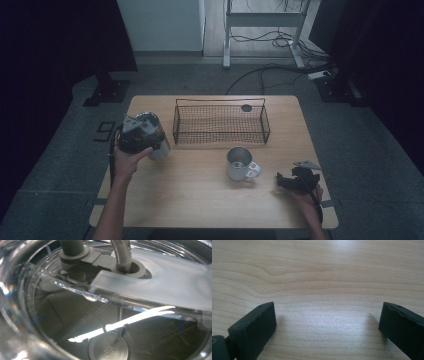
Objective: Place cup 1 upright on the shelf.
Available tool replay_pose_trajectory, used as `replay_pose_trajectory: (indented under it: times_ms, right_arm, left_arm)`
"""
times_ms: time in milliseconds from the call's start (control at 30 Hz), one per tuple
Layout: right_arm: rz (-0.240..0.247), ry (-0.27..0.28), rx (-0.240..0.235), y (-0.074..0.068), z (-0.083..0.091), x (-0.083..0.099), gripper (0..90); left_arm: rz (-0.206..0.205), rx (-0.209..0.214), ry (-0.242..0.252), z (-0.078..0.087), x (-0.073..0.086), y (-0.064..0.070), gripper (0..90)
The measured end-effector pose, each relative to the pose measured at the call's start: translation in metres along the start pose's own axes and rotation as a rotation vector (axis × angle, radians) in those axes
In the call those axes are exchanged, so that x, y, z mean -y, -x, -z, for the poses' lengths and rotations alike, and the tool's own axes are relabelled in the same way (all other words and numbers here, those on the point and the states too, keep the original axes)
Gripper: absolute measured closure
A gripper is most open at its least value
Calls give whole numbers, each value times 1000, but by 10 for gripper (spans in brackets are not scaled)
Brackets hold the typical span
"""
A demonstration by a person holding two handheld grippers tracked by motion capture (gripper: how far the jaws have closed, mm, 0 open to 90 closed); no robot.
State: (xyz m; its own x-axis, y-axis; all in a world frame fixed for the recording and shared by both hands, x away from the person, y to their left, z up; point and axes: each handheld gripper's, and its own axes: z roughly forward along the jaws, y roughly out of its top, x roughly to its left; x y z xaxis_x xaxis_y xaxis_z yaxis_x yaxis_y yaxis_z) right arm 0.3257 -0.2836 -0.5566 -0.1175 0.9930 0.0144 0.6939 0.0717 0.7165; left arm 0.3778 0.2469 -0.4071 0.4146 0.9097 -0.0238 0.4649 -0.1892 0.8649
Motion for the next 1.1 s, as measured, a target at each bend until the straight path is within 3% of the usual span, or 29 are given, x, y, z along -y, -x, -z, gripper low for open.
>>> replay_pose_trajectory:
  times_ms: [367, 500, 1100]
  right_arm:
    - [0, 0, 0, 0, 0, 0, 8]
    - [0, 0, 0, 0, 0, 0, 8]
    - [0, 0, 1, 0, 0, 0, 8]
  left_arm:
    - [-6, 3, 8, 1, -9, 7, 40]
    - [3, 23, 15, 0, -13, 9, 41]
    - [-27, 28, 24, -5, -32, 17, 41]
